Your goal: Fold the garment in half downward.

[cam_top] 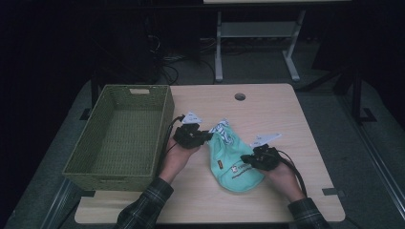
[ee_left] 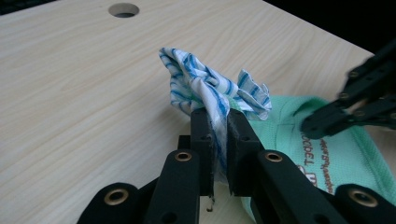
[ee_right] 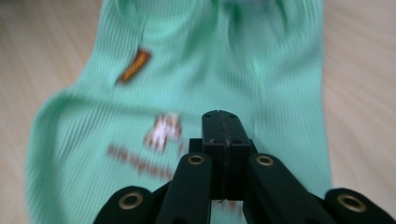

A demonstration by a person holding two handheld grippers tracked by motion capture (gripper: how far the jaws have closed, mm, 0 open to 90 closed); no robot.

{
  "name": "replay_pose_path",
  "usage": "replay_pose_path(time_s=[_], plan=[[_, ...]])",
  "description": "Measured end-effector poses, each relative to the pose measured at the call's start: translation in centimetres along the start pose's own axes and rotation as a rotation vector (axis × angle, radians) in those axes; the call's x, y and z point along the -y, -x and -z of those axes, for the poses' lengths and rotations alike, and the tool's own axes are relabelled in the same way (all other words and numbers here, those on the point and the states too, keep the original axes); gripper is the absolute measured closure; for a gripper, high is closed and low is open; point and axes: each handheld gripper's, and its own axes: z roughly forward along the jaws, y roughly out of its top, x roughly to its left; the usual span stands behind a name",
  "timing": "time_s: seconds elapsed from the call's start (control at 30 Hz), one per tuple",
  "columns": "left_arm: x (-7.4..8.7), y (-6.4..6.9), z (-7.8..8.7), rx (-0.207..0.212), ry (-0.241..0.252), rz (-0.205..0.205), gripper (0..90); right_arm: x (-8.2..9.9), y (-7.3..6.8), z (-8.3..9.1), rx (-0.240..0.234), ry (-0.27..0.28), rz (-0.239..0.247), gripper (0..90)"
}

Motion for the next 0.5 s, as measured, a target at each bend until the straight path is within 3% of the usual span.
replay_pose_path(time_s=[0.23, 0.5], plan=[[0.0, 0.0, 0.0, -0.002, -0.003, -0.004, 82.7, 3.0, 0.4, 2.4, 0.008, -0.014, -0.03, 90.0], [0.0, 0.0, 0.2, 0.03, 0.002, 0.003, 82.6, 3.6, 0.2, 1.7, 0.039, -0.064, -0.005, 90.0]])
